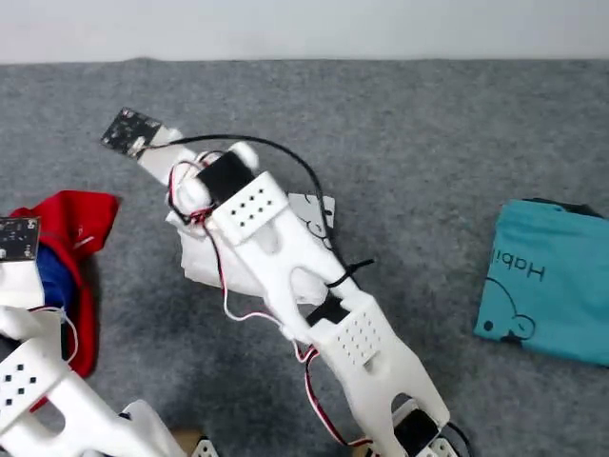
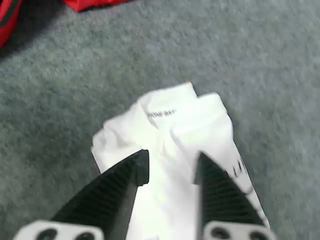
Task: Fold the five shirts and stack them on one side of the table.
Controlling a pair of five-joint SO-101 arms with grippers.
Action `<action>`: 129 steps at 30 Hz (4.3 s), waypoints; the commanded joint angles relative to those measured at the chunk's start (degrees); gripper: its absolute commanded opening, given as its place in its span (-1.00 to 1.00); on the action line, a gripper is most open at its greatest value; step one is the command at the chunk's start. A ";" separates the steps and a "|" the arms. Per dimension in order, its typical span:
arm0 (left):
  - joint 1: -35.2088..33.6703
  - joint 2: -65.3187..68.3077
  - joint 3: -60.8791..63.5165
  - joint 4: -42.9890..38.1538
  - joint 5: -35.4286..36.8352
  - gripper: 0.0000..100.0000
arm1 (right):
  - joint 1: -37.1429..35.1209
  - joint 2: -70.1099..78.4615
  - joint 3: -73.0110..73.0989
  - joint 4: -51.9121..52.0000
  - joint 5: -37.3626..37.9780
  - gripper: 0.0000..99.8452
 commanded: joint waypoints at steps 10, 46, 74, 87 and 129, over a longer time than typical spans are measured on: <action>0.53 -1.23 -0.31 0.44 -0.26 -0.99 | 17.63 6.64 -3.25 7.25 4.66 -0.98; 0.53 -1.23 -0.57 0.53 -0.26 -0.99 | 3.65 6.64 7.91 7.16 7.74 -0.98; 0.53 -1.32 -0.66 0.18 -0.26 -0.99 | -1.10 3.65 9.23 7.16 7.65 -0.98; 0.53 -1.32 -0.40 0.18 -0.26 -0.99 | -5.93 5.93 4.75 6.81 7.91 -0.98; 0.53 -1.32 -0.31 0.44 -0.26 -0.99 | 4.88 11.12 -23.03 7.52 4.75 -0.98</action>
